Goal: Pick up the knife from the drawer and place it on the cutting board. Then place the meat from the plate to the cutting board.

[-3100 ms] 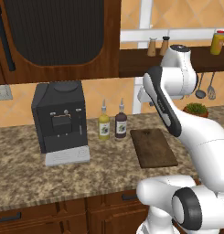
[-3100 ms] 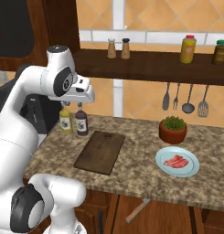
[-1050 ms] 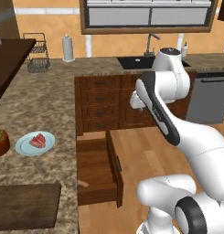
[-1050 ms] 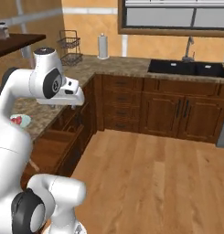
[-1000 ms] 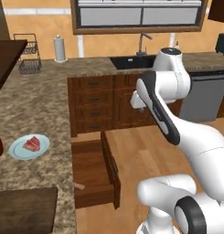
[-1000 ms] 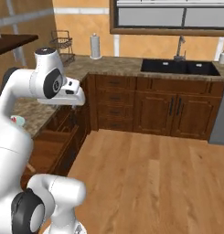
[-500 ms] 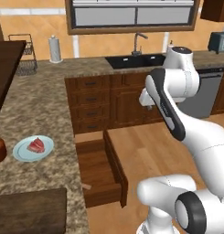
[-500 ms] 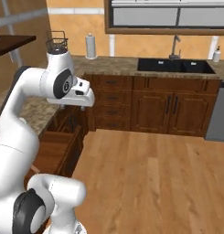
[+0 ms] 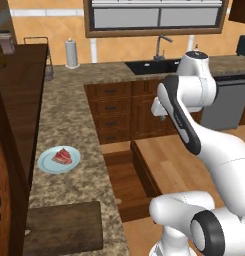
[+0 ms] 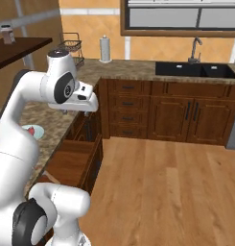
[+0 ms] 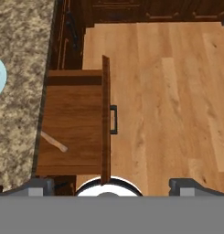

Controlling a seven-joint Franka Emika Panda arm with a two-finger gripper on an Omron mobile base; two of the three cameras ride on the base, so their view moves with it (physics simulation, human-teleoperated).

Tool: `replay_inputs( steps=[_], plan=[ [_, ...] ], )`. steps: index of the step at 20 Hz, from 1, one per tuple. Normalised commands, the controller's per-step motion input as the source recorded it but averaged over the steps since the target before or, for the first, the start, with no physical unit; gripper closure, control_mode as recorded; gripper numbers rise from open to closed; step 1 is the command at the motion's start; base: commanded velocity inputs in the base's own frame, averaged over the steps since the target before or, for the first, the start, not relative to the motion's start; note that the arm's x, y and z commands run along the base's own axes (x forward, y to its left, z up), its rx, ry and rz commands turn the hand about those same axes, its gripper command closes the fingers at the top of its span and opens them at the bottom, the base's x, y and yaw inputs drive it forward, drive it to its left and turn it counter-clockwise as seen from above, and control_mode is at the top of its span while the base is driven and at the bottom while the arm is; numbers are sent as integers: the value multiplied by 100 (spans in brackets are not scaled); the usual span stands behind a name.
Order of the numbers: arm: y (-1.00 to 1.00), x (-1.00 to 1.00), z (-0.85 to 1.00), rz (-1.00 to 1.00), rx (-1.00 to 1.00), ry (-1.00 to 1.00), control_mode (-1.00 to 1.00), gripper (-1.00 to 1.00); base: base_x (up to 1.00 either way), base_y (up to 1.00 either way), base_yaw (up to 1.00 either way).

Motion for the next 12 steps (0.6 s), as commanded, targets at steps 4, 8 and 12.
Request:
replay_inputs(
  steps=[4, 8, 12],
  plan=[
    [0, 10, 0, 0, 0, 0, -100, -100, 34, 0, -1],
    [8, 46, -2, 0, 0, 0, -100, -100, 0, 0, 0],
    [7, 58, -42, 0, 0, 6, -100, -100, 0, 0, 0]
  ],
)
